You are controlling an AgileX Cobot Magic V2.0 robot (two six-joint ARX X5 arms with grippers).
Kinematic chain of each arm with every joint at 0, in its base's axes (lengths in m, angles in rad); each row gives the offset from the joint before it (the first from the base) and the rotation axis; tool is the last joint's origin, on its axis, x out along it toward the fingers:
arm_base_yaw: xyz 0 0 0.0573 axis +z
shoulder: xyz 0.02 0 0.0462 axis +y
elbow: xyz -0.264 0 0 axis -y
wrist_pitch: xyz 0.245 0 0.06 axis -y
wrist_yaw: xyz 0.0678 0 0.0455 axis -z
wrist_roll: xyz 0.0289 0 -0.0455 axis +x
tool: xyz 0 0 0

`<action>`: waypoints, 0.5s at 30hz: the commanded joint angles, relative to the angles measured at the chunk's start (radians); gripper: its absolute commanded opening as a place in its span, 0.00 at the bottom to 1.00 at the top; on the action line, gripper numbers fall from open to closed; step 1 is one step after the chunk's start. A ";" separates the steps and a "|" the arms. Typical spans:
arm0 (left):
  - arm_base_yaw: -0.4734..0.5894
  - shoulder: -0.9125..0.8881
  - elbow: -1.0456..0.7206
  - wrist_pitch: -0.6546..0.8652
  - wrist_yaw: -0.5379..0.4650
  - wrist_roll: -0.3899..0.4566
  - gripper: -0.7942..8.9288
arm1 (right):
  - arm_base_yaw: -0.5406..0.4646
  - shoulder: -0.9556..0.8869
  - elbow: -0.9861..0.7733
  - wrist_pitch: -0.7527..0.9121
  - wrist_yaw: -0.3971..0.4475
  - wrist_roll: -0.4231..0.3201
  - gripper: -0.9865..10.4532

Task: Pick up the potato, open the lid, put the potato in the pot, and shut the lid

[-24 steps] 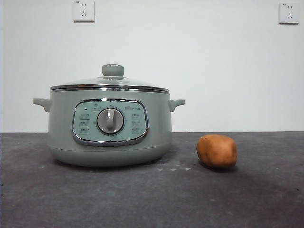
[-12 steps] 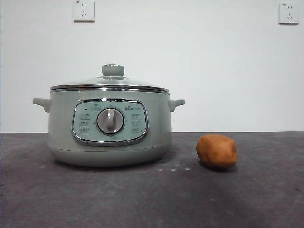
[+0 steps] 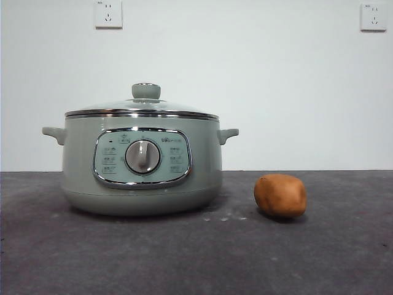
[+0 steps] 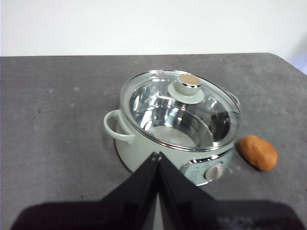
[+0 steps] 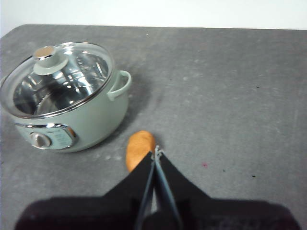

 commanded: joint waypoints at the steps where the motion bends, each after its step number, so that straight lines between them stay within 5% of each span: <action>1: -0.012 0.013 0.011 -0.008 0.002 0.023 0.08 | 0.000 0.006 0.009 -0.002 -0.008 -0.021 0.08; 9: -0.020 0.037 0.013 -0.008 0.003 0.022 0.12 | 0.000 0.006 0.009 -0.016 -0.008 -0.021 0.11; 15: -0.020 0.042 0.013 -0.008 0.002 0.021 0.76 | 0.000 0.006 0.009 -0.017 -0.008 -0.014 0.55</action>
